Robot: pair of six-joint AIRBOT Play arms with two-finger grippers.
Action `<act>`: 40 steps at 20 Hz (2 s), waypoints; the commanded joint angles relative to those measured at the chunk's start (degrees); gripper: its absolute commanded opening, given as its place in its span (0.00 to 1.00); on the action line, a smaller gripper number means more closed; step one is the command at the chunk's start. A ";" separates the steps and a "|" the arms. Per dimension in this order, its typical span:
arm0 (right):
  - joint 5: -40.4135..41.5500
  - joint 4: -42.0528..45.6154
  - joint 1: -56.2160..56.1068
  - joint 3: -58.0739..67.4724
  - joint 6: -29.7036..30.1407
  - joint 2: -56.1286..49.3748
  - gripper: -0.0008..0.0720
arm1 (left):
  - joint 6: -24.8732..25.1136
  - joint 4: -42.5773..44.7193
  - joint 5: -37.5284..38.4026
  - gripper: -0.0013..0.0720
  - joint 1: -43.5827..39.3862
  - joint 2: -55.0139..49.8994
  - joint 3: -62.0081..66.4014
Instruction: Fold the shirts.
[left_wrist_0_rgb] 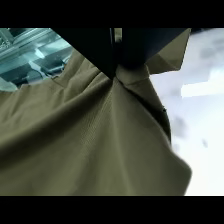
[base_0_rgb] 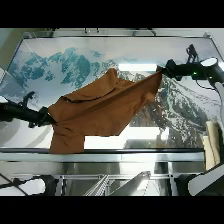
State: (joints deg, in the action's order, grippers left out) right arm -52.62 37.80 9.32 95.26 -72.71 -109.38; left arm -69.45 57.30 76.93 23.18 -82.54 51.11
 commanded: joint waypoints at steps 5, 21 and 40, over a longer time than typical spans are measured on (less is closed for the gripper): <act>-14.97 7.78 1.38 4.15 0.70 -3.26 0.04 | -1.57 -0.28 0.70 0.38 -1.86 8.26 -12.04; -19.06 10.75 0.50 -8.55 -0.07 -2.56 0.04 | 0.81 -3.32 0.90 0.60 -12.11 -12.85 32.57; -17.68 6.95 0.59 -8.48 1.60 -2.51 0.04 | 1.57 12.68 13.81 0.71 -25.33 -34.05 52.13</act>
State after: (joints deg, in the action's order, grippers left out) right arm -70.59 44.82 9.87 86.74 -71.09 -111.94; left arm -68.10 67.99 90.87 -1.17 -116.31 103.04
